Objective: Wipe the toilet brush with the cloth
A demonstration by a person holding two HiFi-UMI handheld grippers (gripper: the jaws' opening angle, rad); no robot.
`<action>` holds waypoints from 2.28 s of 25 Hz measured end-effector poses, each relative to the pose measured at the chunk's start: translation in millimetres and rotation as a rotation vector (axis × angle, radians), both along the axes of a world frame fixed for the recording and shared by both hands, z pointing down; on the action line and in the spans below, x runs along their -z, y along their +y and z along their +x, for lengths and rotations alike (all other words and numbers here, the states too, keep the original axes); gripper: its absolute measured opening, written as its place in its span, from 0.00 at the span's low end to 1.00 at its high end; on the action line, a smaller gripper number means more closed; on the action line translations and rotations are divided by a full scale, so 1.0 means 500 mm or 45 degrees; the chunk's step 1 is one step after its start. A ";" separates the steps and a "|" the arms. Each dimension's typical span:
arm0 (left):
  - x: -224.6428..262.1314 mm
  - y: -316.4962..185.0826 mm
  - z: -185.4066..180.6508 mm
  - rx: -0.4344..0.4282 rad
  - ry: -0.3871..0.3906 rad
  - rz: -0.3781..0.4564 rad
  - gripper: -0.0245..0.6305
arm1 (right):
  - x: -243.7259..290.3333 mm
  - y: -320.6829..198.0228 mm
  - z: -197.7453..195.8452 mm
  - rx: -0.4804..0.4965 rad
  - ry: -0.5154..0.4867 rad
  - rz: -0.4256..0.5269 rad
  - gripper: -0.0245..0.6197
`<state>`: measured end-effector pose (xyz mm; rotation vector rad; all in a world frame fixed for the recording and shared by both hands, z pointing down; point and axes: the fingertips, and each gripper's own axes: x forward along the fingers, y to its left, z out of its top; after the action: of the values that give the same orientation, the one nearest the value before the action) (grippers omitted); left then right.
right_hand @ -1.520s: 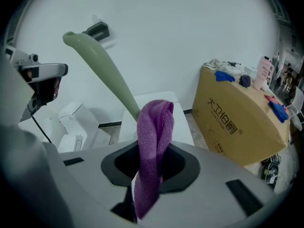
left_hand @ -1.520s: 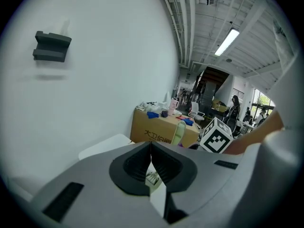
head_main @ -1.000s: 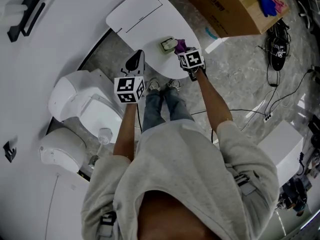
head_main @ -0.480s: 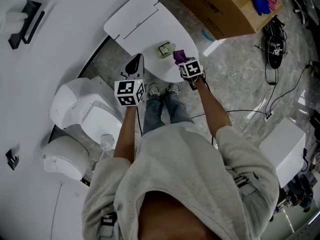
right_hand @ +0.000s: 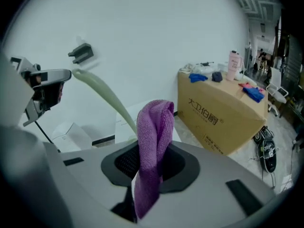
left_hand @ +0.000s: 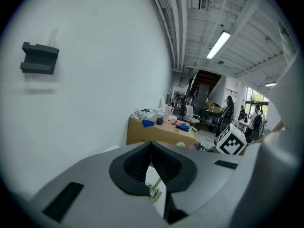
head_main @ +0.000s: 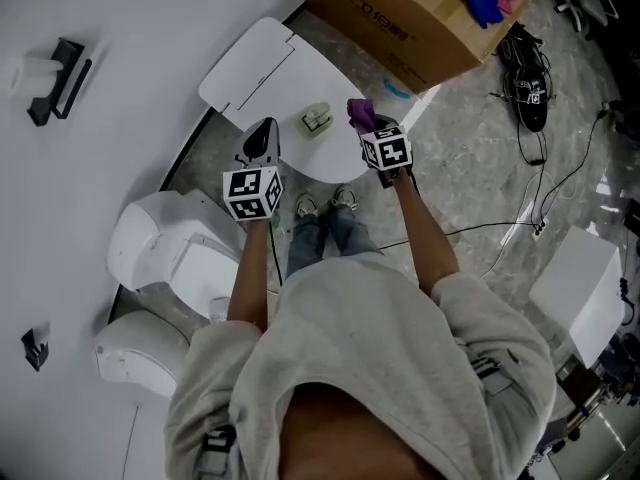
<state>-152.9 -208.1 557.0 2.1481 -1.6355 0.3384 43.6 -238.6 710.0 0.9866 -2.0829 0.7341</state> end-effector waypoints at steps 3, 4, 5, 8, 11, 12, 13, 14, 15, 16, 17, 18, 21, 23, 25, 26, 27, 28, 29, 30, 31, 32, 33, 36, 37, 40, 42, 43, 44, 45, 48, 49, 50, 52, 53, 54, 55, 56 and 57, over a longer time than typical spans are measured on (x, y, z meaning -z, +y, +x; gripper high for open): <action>0.033 -0.012 0.004 -0.012 -0.009 0.049 0.07 | 0.080 -0.029 0.010 -0.029 -0.025 0.132 0.20; 0.044 -0.015 0.005 -0.015 -0.012 0.063 0.07 | 0.107 -0.036 0.013 -0.036 -0.034 0.176 0.20; 0.054 -0.017 0.006 -0.019 -0.017 0.078 0.07 | 0.136 -0.042 0.015 -0.044 -0.044 0.219 0.20; 0.085 -0.023 0.008 -0.027 -0.027 0.121 0.07 | 0.222 -0.057 0.018 -0.058 -0.066 0.352 0.20; 0.116 -0.026 0.009 -0.028 -0.033 0.164 0.07 | 0.306 -0.064 0.020 -0.059 -0.088 0.474 0.20; 0.126 -0.026 0.009 -0.028 -0.036 0.177 0.07 | 0.333 -0.065 0.021 -0.058 -0.092 0.513 0.20; 0.136 -0.027 0.010 -0.029 -0.040 0.190 0.07 | 0.358 -0.065 0.022 -0.055 -0.097 0.550 0.20; 0.146 -0.028 0.011 -0.029 -0.044 0.203 0.07 | 0.383 -0.064 0.023 -0.054 -0.101 0.585 0.20; 0.156 -0.029 0.011 -0.030 -0.048 0.216 0.07 | 0.407 -0.063 0.025 -0.052 -0.103 0.619 0.20; 0.166 -0.031 0.012 -0.030 -0.051 0.229 0.07 | 0.428 -0.062 0.027 -0.050 -0.102 0.651 0.20; 0.175 -0.033 0.012 -0.030 -0.055 0.242 0.07 | 0.447 -0.060 0.028 -0.046 -0.097 0.682 0.20; 0.183 -0.034 0.013 -0.029 -0.059 0.253 0.07 | 0.464 -0.059 0.030 -0.042 -0.090 0.709 0.20; 0.207 -0.038 0.019 -0.038 -0.071 0.282 0.07 | 0.501 -0.054 0.039 -0.041 -0.086 0.766 0.20; 0.224 -0.042 0.024 -0.047 -0.079 0.305 0.07 | 0.520 -0.054 0.047 -0.053 -0.096 0.790 0.20; 0.242 -0.047 0.026 -0.053 -0.087 0.328 0.07 | 0.536 -0.054 0.052 -0.065 -0.104 0.810 0.20; 0.250 -0.049 0.028 -0.055 -0.091 0.338 0.07 | 0.541 -0.053 0.055 -0.070 -0.108 0.818 0.20; 0.257 -0.050 0.029 -0.057 -0.094 0.346 0.07 | 0.545 -0.052 0.058 -0.075 -0.111 0.825 0.20; 0.263 -0.051 0.030 -0.059 -0.097 0.355 0.07 | 0.549 -0.051 0.060 -0.079 -0.114 0.832 0.20; 0.268 -0.052 0.031 -0.061 -0.099 0.363 0.07 | 0.553 -0.051 0.061 -0.084 -0.117 0.839 0.20; 0.273 -0.053 0.032 -0.063 -0.101 0.369 0.07 | 0.556 -0.051 0.062 -0.088 -0.120 0.845 0.20; 0.277 -0.053 0.032 -0.065 -0.103 0.374 0.07 | 0.559 -0.050 0.063 -0.092 -0.122 0.849 0.20; 0.279 -0.052 0.033 -0.068 -0.105 0.377 0.07 | 0.561 -0.049 0.064 -0.095 -0.124 0.853 0.20; 0.281 -0.052 0.034 -0.070 -0.107 0.378 0.07 | 0.564 -0.049 0.065 -0.099 -0.125 0.856 0.20; 0.282 -0.055 0.033 -0.073 -0.110 0.381 0.07 | 0.566 -0.052 0.066 -0.105 -0.124 0.859 0.20; 0.282 -0.055 0.032 -0.073 -0.110 0.380 0.07 | 0.565 -0.053 0.065 -0.105 -0.123 0.857 0.20; 0.282 -0.053 0.032 -0.073 -0.114 0.379 0.07 | 0.562 -0.051 0.064 -0.103 -0.122 0.851 0.20; 0.284 -0.054 0.031 -0.073 -0.117 0.380 0.07 | 0.562 -0.053 0.063 -0.103 -0.123 0.851 0.20; 0.284 -0.054 0.030 -0.073 -0.117 0.380 0.07 | 0.561 -0.053 0.062 -0.103 -0.122 0.850 0.20; 0.283 -0.055 0.029 -0.073 -0.117 0.379 0.07 | 0.559 -0.054 0.061 -0.102 -0.121 0.848 0.20; 0.281 -0.055 0.027 -0.072 -0.116 0.377 0.07 | 0.557 -0.054 0.060 -0.103 -0.121 0.846 0.20; 0.277 -0.057 0.022 -0.072 -0.116 0.373 0.07 | 0.551 -0.054 0.055 -0.102 -0.120 0.839 0.20; 0.277 -0.059 0.021 -0.073 -0.117 0.373 0.07 | 0.549 -0.056 0.054 -0.101 -0.119 0.837 0.20; 0.276 -0.060 0.020 -0.073 -0.117 0.372 0.07 | 0.547 -0.057 0.053 -0.101 -0.118 0.835 0.20; 0.274 -0.061 0.020 -0.072 -0.117 0.369 0.07 | 0.543 -0.058 0.053 -0.103 -0.118 0.829 0.20; 0.273 -0.061 0.021 -0.072 -0.117 0.368 0.07 | 0.541 -0.058 0.053 -0.103 -0.119 0.826 0.20; 0.272 -0.062 0.021 -0.073 -0.118 0.366 0.07 | 0.540 -0.059 0.052 -0.103 -0.121 0.824 0.20; 0.272 -0.063 0.020 -0.073 -0.118 0.365 0.07 | 0.539 -0.061 0.051 -0.103 -0.122 0.823 0.20; 0.271 -0.065 0.019 -0.073 -0.117 0.364 0.07 | 0.538 -0.062 0.051 -0.104 -0.123 0.820 0.20; 0.270 -0.066 0.017 -0.072 -0.117 0.362 0.07 | 0.537 -0.064 0.050 -0.105 -0.122 0.818 0.20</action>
<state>-144.2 -241.0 421.9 2.4230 -1.7667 0.2354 68.6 -270.4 441.6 1.4018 -2.4317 0.1342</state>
